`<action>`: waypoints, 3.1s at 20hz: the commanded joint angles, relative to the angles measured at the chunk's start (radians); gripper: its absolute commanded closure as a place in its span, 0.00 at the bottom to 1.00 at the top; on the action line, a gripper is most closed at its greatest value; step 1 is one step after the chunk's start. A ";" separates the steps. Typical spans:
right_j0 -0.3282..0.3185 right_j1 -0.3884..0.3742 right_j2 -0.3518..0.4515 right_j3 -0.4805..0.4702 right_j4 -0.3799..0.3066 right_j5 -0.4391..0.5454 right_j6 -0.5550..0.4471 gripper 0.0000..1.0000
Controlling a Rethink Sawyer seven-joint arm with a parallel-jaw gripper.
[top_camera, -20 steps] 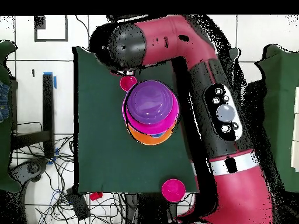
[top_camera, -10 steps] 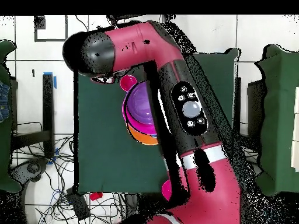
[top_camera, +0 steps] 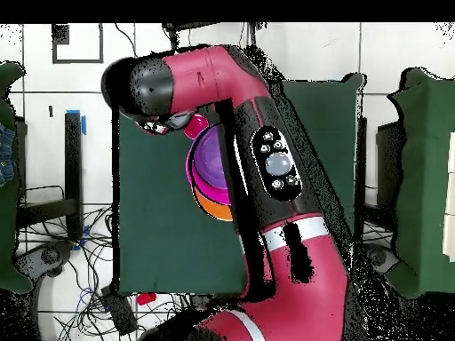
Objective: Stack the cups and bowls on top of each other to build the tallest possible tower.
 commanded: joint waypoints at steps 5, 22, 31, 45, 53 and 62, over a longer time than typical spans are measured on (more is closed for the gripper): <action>0.051 0.070 -0.193 -0.062 -0.068 -0.131 0.431 0.00; 0.059 0.077 -0.281 0.040 -0.022 -0.272 0.620 0.00; 0.043 0.127 -0.229 0.088 0.021 -0.320 0.556 0.00; 0.050 0.151 -0.192 0.119 0.100 -0.381 0.541 0.00; 0.059 0.150 -0.166 0.114 0.111 -0.395 0.493 0.00; 0.059 0.073 -0.181 0.105 0.137 -0.285 0.471 0.00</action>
